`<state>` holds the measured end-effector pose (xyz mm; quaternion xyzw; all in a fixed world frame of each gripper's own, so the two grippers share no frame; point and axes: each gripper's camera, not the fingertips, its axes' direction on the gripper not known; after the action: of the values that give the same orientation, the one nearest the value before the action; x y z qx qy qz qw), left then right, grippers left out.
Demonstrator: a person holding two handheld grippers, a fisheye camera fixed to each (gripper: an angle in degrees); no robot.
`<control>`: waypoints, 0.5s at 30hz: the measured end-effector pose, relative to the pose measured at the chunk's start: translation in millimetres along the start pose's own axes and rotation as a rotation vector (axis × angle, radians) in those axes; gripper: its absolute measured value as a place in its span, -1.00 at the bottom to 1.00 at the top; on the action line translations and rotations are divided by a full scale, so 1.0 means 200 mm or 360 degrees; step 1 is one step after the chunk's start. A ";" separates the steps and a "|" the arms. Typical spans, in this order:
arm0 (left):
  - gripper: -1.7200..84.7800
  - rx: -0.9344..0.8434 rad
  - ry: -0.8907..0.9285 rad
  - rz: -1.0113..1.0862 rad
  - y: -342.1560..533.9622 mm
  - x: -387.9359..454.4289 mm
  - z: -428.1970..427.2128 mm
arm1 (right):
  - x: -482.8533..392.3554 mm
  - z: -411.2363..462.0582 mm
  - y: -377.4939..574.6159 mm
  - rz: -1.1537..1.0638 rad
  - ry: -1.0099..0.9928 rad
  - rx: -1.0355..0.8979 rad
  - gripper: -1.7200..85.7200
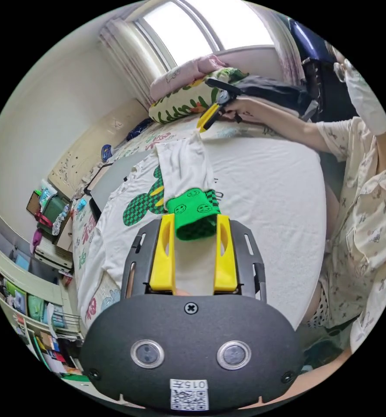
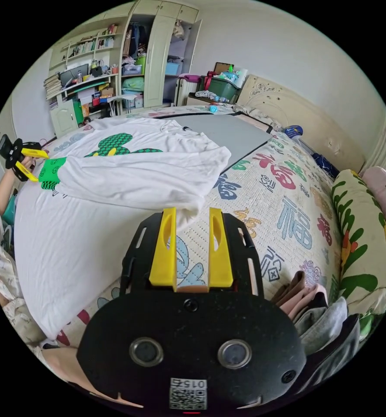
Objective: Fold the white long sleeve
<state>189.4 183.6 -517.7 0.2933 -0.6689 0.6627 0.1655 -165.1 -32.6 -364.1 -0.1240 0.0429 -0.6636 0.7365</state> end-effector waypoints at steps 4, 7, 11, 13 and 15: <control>-0.67 -0.0091 -0.0206 0.0032 -0.12 0.02 -0.02 | 0.00 0.17 0.01 -0.0034 0.0035 -0.0103 -0.71; -0.70 -0.0085 -0.0112 0.0002 -0.19 -0.03 -0.03 | -0.02 0.26 0.02 -0.0105 0.0060 -0.0161 -0.73; -0.91 -0.0091 -0.0178 -0.0014 -0.29 -0.04 -0.07 | -0.04 0.35 0.07 -0.0160 0.0215 -0.0112 -0.86; -0.94 -0.0068 -0.0090 -0.0061 -0.33 -0.09 -0.16 | -0.02 0.37 0.09 -0.0158 0.0248 -0.0083 -0.94; -0.95 0.0045 0.0002 -0.0110 -0.33 -0.13 -0.31 | 0.00 0.39 0.12 -0.0171 0.0249 -0.0047 -0.96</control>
<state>239.5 253.1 -476.1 0.3181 -0.6488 0.6662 0.1845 -124.9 -19.8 -294.7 -0.0848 0.1032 -0.7092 0.6923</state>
